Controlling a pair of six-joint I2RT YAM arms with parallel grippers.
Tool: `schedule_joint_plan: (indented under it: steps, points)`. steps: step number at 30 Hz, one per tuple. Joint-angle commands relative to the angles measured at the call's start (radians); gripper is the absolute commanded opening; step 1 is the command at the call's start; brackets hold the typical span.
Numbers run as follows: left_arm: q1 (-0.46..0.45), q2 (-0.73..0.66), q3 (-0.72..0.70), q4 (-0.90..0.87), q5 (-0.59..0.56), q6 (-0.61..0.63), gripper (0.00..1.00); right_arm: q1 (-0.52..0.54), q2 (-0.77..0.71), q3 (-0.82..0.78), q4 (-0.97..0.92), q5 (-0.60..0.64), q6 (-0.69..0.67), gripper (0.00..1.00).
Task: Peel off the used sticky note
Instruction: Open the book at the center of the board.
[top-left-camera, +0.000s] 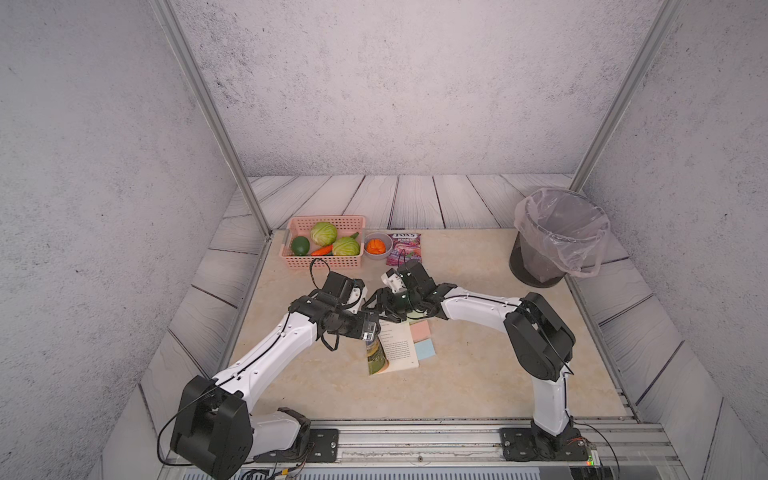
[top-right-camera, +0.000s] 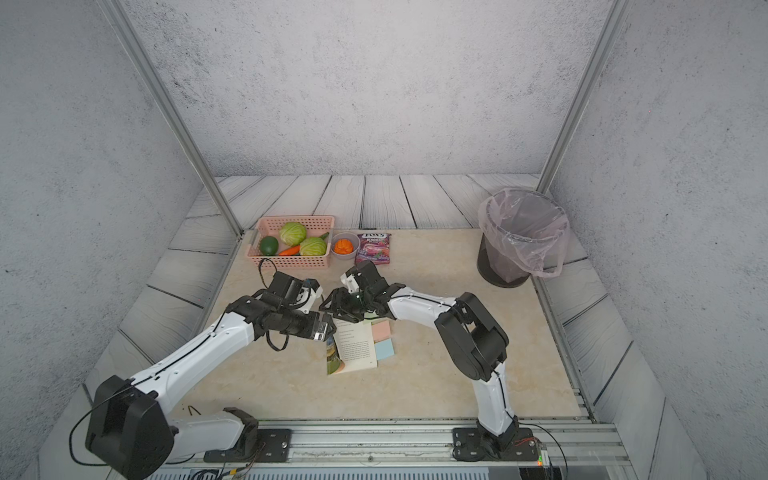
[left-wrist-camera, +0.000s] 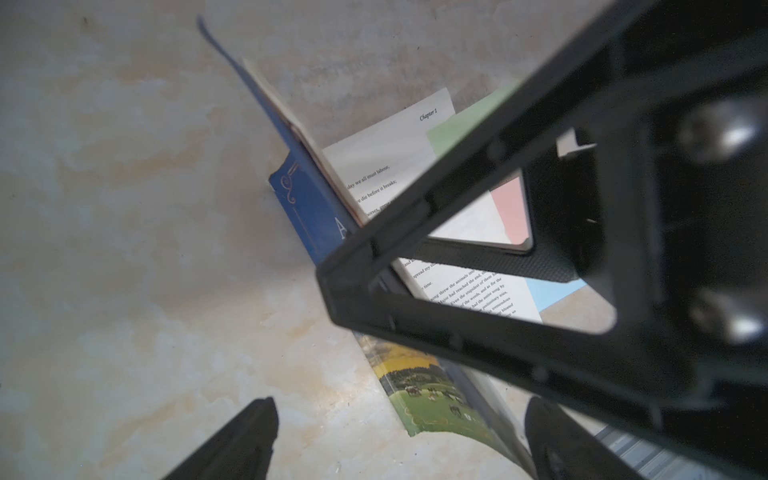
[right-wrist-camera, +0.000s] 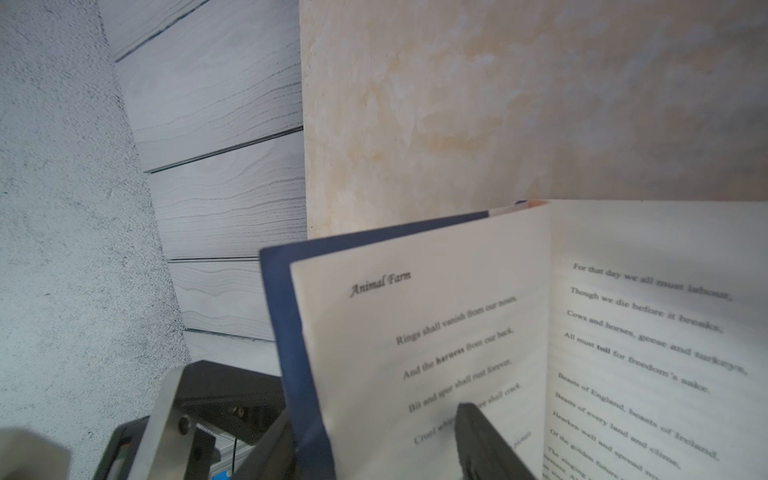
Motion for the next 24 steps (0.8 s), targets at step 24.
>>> schedule_joint_plan:
  steps: [24]
  points:
    - [-0.005, 0.064, 0.012, 0.034, -0.043, -0.036, 0.76, 0.024, 0.035, 0.041, 0.005, 0.017, -0.001, 0.62]
